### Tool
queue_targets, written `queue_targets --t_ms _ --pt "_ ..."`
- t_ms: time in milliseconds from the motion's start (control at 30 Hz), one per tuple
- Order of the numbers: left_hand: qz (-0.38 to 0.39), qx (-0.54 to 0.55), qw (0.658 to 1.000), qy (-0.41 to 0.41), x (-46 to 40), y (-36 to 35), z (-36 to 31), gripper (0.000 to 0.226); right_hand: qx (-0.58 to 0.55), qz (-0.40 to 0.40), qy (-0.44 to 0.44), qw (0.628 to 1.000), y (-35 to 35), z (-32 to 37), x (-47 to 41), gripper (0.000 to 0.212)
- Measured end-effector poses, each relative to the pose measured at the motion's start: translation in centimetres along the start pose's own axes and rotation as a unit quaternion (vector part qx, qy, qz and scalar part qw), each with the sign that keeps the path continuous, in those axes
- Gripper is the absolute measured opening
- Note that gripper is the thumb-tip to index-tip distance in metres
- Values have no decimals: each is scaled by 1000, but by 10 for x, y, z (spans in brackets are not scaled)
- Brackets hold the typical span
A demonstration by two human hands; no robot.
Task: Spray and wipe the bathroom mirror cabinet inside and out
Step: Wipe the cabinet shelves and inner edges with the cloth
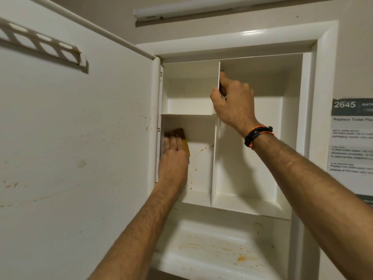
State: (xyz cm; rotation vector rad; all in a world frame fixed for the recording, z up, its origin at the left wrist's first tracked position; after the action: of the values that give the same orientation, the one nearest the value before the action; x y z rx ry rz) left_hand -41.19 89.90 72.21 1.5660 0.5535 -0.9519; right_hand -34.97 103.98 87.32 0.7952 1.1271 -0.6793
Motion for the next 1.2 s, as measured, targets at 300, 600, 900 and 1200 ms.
queue_targets --t_ms 300,600,900,1200 --pt "21 111 993 46 7 4 -23 81 25 1 -5 1000 -5 1 0 37" --pt "40 92 986 -134 15 -1 -56 83 36 2 -9 999 -6 1 -1 42" --pt "94 -27 985 -140 29 -18 -31 90 18 16 -17 1000 0 2 -1 31" --pt "98 -14 995 19 32 -17 -6 97 22 22 -29 999 0 2 0 34"
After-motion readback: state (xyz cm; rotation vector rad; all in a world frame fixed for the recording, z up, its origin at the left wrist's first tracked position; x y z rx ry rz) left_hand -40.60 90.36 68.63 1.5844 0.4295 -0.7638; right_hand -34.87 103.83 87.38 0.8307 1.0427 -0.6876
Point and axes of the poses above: each hand's wrist, its own x-axis away from the middle knuckle, its own y-axis out of the back of the hand, z = x × y, the point moved 4 cm from there along -x, towards the middle knuckle, and after that the axes turned 12 degrees about -y, right-handed, at the moved point
